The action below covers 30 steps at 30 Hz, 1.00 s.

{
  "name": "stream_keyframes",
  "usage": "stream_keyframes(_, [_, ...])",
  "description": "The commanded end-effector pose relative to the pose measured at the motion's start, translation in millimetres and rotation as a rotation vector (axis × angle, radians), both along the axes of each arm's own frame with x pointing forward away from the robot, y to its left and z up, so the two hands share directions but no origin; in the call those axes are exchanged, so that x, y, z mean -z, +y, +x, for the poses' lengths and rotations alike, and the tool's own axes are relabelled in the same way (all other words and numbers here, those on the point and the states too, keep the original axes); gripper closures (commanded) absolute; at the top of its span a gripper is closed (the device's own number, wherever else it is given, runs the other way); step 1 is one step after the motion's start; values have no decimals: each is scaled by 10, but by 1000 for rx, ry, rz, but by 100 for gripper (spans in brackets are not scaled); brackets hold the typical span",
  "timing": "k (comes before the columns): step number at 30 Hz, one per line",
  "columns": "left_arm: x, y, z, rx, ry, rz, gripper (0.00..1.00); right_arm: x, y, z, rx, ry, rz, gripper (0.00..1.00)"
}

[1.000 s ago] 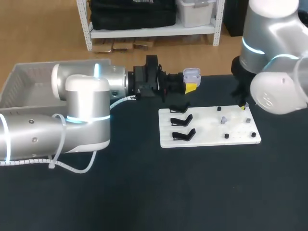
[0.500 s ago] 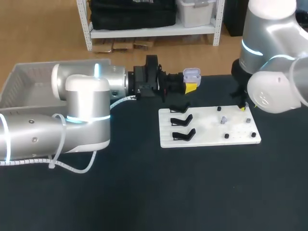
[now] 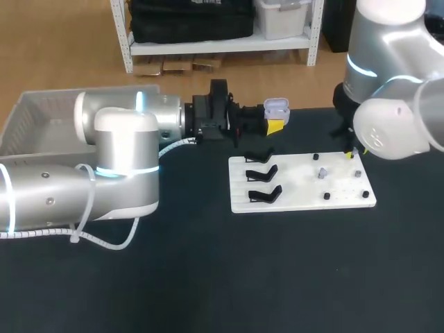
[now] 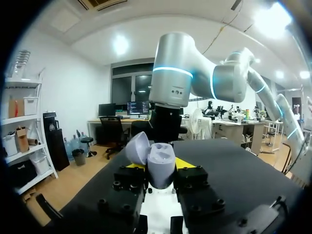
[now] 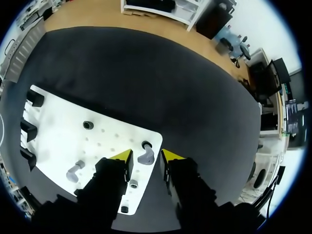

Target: Pick up each earbud case from the left stands, insert the matching earbuds, close the lid, and place the case in the box.

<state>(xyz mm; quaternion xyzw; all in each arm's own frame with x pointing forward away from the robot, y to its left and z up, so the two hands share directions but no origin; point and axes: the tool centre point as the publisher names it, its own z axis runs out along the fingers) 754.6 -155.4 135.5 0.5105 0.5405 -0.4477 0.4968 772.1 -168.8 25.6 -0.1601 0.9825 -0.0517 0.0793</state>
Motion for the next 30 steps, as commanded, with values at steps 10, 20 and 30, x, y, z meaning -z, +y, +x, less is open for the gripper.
stream_keyframes(10, [17,1,-2,-3,-5,-7,100,5,-22,5,28,9,-2,69])
stream_keyframes(20, [17,1,-2,-3,-5,-7,100,27,16,14,26,18,-1,73])
stream_keyframes(30, [17,1,-2,-3,-5,-7,100,38,6,11,38,25,-12,100])
